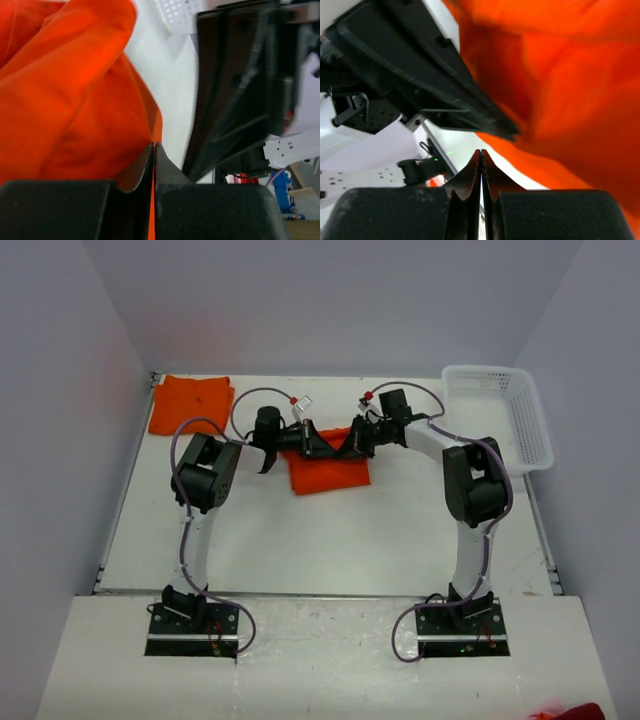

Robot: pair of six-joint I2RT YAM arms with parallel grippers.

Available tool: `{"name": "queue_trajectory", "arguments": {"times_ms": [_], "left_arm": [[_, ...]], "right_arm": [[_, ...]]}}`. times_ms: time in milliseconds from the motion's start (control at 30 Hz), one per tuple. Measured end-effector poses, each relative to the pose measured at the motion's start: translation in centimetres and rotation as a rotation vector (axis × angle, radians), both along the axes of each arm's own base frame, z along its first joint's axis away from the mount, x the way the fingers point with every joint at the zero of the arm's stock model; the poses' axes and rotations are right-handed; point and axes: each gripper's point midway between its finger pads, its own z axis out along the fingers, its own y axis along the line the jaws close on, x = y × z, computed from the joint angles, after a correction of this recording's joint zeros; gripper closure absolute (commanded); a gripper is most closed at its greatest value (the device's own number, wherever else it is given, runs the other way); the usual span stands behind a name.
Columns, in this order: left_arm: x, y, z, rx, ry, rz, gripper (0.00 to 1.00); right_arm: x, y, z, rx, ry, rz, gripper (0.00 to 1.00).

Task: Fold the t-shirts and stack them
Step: Smooth out wrinkles on the folded tshirt

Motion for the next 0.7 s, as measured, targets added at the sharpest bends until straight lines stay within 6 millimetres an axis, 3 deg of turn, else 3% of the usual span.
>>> {"name": "queue_trajectory", "arguments": {"times_ms": [167,300,433,600,700], "left_arm": [[1.9,-1.2,2.4,-0.082,-0.086,-0.054,1.00],[3.7,-2.0,2.9,-0.118,-0.118,-0.071,1.00],[5.1,-2.6,1.7,-0.142,-0.112,-0.077,1.00],[5.9,-3.0,-1.4,-0.155,-0.036,-0.071,1.00],[6.8,-3.0,-1.3,-0.150,-0.032,-0.063,1.00]], "right_arm": [[1.1,-1.2,-1.8,0.072,0.116,-0.045,1.00],[0.8,-1.4,-4.2,0.046,0.209,-0.066,1.00],[0.8,-1.5,-5.8,-0.003,0.255,-0.088,1.00],[0.7,-1.9,-6.9,-0.069,0.272,-0.129,1.00],[0.2,-2.2,-7.3,-0.114,0.278,-0.154,1.00]]}}
